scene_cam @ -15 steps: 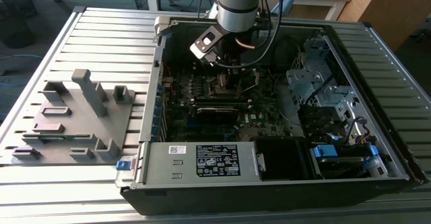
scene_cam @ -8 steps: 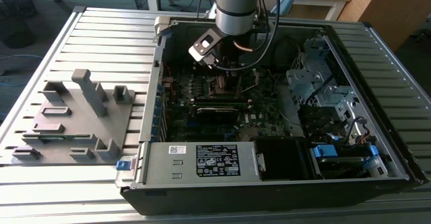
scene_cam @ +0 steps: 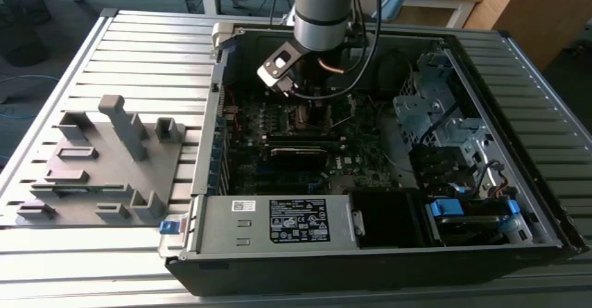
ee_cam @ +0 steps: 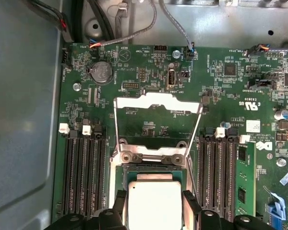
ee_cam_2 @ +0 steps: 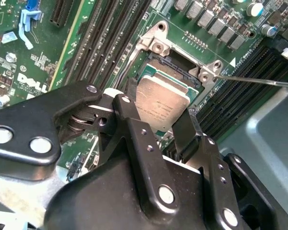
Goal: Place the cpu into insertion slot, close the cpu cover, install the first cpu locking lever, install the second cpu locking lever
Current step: 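Place the cpu into insertion slot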
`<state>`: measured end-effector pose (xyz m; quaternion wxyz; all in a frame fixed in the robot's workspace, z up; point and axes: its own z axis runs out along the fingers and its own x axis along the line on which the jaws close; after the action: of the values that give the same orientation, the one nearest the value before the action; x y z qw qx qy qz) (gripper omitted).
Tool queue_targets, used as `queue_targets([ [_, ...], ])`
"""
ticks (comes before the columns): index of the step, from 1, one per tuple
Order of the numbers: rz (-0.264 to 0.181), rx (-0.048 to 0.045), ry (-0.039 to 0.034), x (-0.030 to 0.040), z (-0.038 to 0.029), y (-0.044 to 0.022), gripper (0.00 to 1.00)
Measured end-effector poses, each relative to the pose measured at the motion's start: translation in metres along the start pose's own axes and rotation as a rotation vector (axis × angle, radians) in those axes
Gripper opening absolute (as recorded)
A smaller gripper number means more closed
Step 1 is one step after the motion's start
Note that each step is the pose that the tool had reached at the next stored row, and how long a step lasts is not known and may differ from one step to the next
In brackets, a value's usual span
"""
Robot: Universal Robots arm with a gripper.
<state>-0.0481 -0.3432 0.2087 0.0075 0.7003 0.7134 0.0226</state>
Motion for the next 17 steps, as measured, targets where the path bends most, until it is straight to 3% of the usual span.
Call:
queue_targets([
  [17,0.002,-0.0001,0.0010,-0.0002,0.0101,-0.0010,0.54],
])
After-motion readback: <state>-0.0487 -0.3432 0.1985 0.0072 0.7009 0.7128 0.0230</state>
